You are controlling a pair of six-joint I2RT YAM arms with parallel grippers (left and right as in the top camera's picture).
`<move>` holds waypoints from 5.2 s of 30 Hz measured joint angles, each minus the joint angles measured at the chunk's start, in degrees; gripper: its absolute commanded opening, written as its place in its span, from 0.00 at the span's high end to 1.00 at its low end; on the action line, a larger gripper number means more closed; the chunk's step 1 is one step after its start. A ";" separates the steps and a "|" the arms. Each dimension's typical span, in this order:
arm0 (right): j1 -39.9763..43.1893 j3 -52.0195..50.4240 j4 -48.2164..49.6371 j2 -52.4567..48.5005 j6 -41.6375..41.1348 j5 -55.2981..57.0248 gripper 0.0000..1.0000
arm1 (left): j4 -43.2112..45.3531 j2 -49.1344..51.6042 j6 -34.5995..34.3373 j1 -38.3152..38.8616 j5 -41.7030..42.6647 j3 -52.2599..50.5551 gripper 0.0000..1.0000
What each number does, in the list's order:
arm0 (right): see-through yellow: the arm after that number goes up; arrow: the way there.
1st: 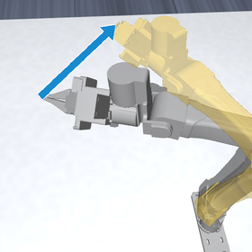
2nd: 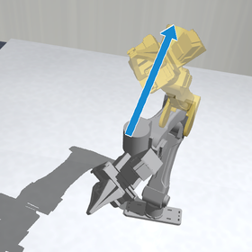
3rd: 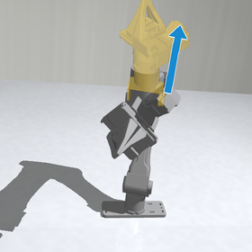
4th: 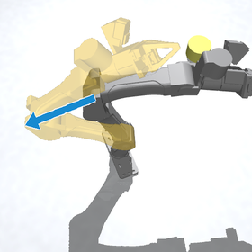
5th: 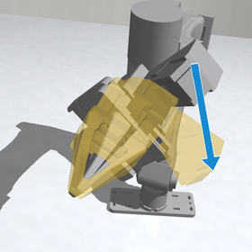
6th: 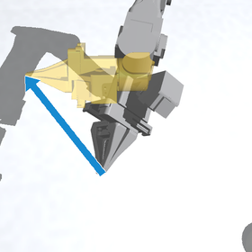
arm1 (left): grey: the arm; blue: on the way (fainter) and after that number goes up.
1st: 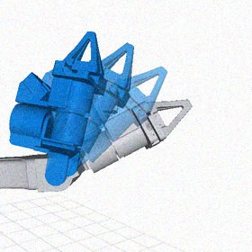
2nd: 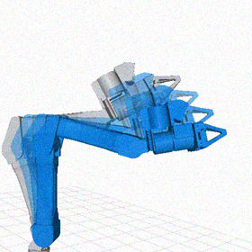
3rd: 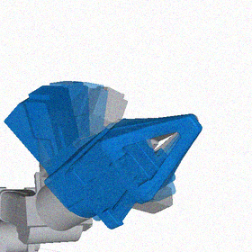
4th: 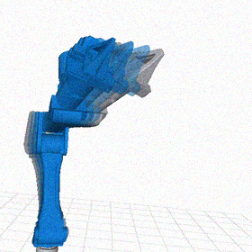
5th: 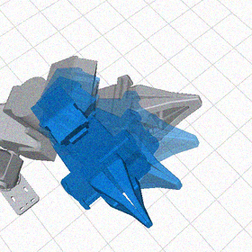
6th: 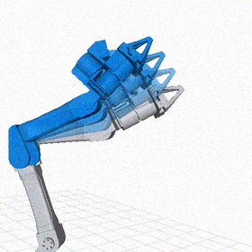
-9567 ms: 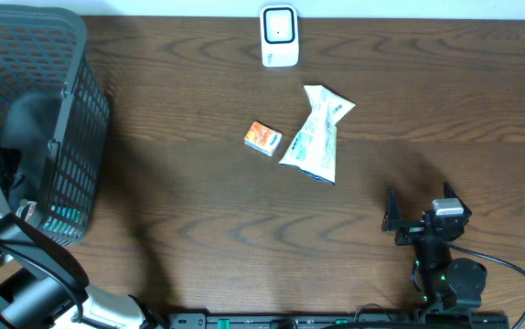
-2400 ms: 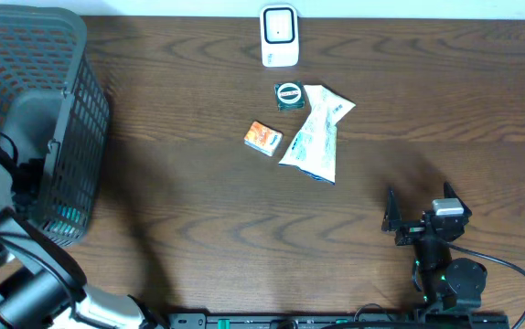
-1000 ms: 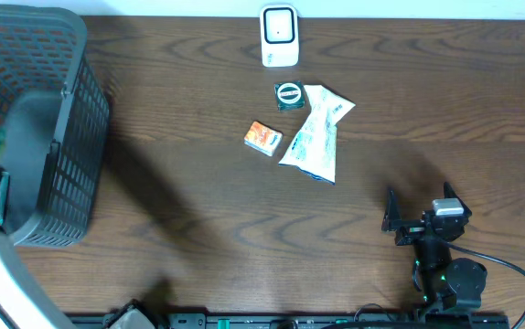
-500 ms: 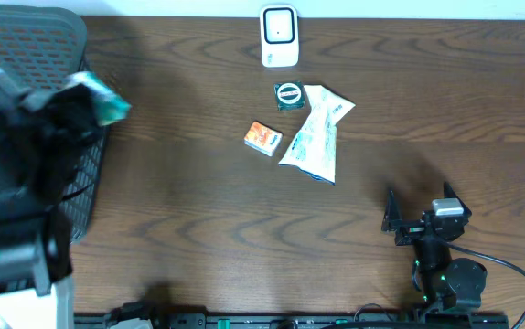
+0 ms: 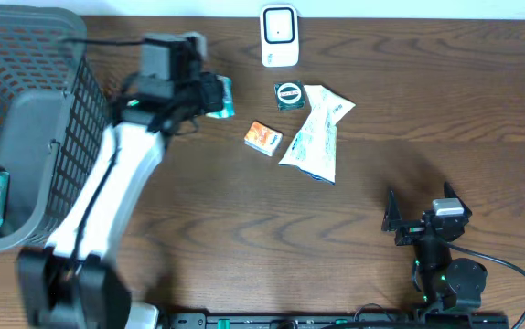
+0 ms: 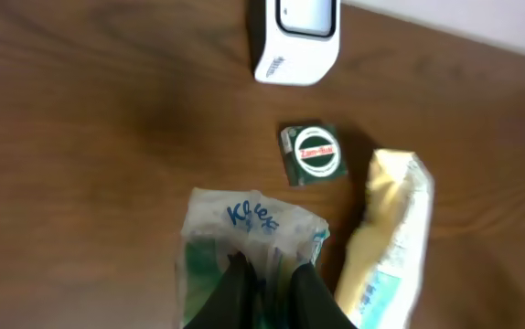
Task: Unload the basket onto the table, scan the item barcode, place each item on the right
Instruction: 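Carry the Kleenex pack with the left gripper and place it on table, then reach the left gripper into the basket and grasp the light-green wipes pack, then carry the wipes pack with the left gripper and set it on the table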
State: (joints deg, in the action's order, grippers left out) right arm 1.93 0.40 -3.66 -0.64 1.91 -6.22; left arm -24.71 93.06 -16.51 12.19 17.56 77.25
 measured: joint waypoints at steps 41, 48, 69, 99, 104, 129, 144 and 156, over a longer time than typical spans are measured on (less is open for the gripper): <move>0.00 0.00 0.00 0.00 0.00 0.00 0.01 | -0.52 -12.11 19.47 -38.82 -38.66 0.13 0.27; 0.00 0.00 0.02 0.00 0.00 0.02 0.01 | -2.47 -1.49 26.77 -46.77 -39.85 0.11 0.16; 0.00 0.00 0.02 0.00 0.00 0.00 0.01 | -4.68 16.50 33.16 -51.12 -39.71 0.09 0.17; 0.00 0.00 0.02 0.00 0.00 0.00 0.01 | -5.07 14.10 30.05 -56.48 -27.23 -1.84 0.93; 0.00 0.00 0.00 0.00 0.00 0.00 0.01 | -1.60 4.44 22.97 -53.57 -26.77 -1.90 0.93; 0.00 0.00 0.02 0.00 0.00 0.00 0.01 | 4.83 -16.02 0.20 -12.61 8.92 -1.60 0.92; 0.00 0.00 0.02 0.00 0.00 0.00 0.01 | 8.31 12.59 -0.28 2.56 7.58 -1.60 0.87; 0.00 0.00 0.02 0.00 0.00 0.00 0.01 | 2.82 8.94 1.36 -1.53 -2.10 -1.60 0.07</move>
State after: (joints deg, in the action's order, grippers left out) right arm 1.93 0.40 -3.64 -0.64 1.91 -6.22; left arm -21.89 102.00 -15.16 10.66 15.46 75.66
